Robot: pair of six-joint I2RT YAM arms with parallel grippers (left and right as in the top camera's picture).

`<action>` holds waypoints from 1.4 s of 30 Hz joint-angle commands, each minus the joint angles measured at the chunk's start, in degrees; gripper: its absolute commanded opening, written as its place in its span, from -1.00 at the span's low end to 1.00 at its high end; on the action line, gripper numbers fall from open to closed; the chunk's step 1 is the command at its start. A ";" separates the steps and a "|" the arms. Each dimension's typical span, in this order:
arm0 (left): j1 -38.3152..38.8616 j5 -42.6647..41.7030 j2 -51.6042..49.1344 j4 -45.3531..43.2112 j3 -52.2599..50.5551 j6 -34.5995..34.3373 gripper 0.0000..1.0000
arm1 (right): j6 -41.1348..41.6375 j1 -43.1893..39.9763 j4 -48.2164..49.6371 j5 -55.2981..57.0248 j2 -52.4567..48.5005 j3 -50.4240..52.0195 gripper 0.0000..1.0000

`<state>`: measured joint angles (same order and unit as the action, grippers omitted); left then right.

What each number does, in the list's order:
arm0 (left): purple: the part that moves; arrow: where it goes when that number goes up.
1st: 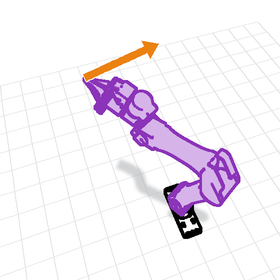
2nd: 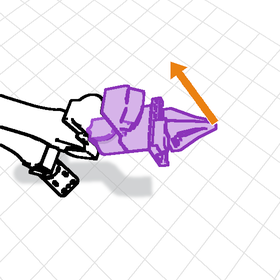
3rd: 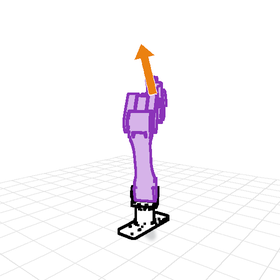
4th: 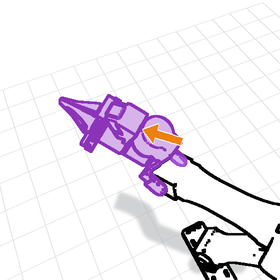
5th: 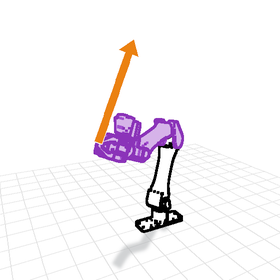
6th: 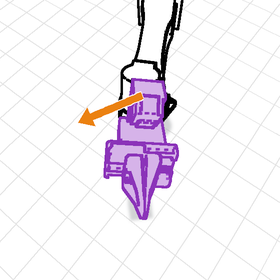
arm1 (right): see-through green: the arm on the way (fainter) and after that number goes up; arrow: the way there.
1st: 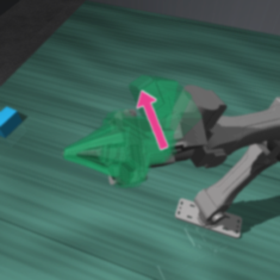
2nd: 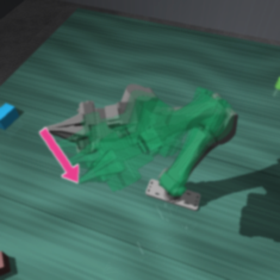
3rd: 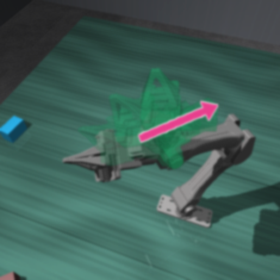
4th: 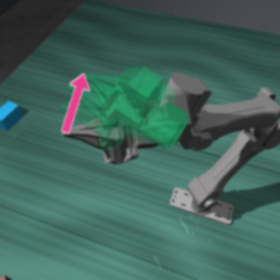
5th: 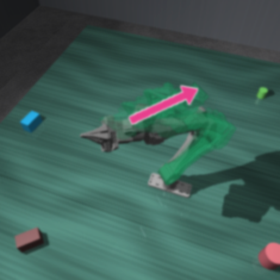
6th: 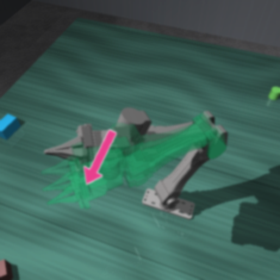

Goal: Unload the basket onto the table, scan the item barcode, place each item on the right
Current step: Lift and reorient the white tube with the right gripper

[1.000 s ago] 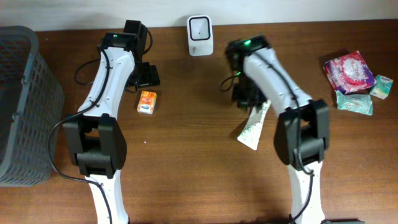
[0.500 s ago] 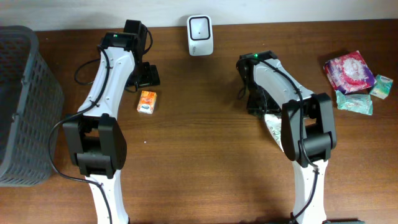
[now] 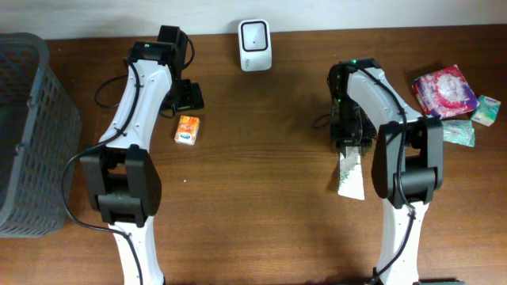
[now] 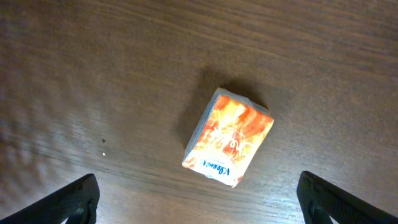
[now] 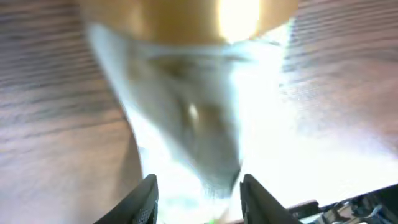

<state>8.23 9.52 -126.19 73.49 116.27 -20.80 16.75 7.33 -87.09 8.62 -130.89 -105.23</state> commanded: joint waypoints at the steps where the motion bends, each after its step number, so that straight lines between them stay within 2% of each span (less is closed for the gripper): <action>1: 0.26 0.61 0.20 0.09 0.72 0.02 0.98 | 4.85 1.18 -8.66 0.00 0.66 -7.34 0.18; 3: 0.26 0.61 0.20 0.09 0.72 0.04 0.98 | 6.54 2.19 -8.79 0.17 0.55 -6.12 0.19; 5: 0.22 0.61 0.20 0.09 0.72 0.04 0.98 | 15.47 5.53 -5.05 5.31 0.55 -0.55 0.19; 8: 0.22 0.61 0.20 0.09 0.72 0.04 0.98 | 22.95 7.93 -1.53 12.07 0.33 4.42 0.17; 13: 0.26 0.61 0.20 0.09 0.72 0.04 0.99 | 25.73 8.02 4.31 15.45 0.31 9.05 0.16; 16: 0.22 0.61 0.20 0.09 0.72 0.04 0.99 | 25.79 8.02 6.64 15.65 0.31 9.88 -0.04; 20: 0.22 0.61 0.20 0.09 0.72 0.02 0.98 | 25.73 8.02 14.29 21.18 0.28 13.49 -0.03; 21: 0.22 0.61 0.20 0.09 0.72 0.04 0.98 | 25.70 8.02 15.23 22.05 0.28 14.34 -0.10; 22: 0.22 0.61 0.20 0.09 0.72 0.04 0.98 | 23.67 8.02 15.34 21.84 0.31 14.51 -0.69; 23: 0.22 0.61 0.20 0.09 0.72 0.02 0.98 | 22.60 8.02 14.19 21.55 0.35 13.73 -0.92; 26: 0.22 0.61 0.20 0.09 0.72 0.02 0.99 | 22.16 8.02 7.06 19.87 0.42 6.67 -0.92; 27: 0.22 0.61 0.20 0.09 0.72 0.04 0.98 | 17.25 8.02 5.25 15.56 0.52 2.27 -0.92; 29: 0.22 0.61 0.20 0.09 0.72 0.02 0.98 | 7.67 8.02 2.58 2.05 0.68 -6.14 -0.92; 30: 0.22 0.61 0.20 0.09 0.72 0.04 0.99 | -0.52 7.91 0.70 -11.52 0.68 -11.58 -0.92; 33: 0.22 0.61 0.20 0.09 0.72 0.04 0.98 | -14.95 5.81 0.72 -36.22 0.24 -12.85 -0.92; 34: 0.22 0.61 0.20 0.09 0.72 0.02 0.98 | -15.93 4.09 1.95 -40.26 0.00 -10.86 -0.92; 39: 0.22 0.61 0.20 0.09 0.72 0.04 0.98 | -19.93 -6.10 9.14 -48.78 0.00 4.72 -0.90; 41: 0.22 0.61 0.20 0.09 0.72 0.04 0.98 | -18.05 -11.17 9.49 -40.85 0.02 5.75 -0.50; 42: 0.22 0.61 0.20 0.09 0.72 0.02 0.98 | -16.09 -13.55 8.11 -36.70 0.02 4.46 -0.37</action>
<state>8.23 9.52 -126.19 73.52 116.27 -20.80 -1.69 -2.22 -77.67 -35.03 -131.59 -99.72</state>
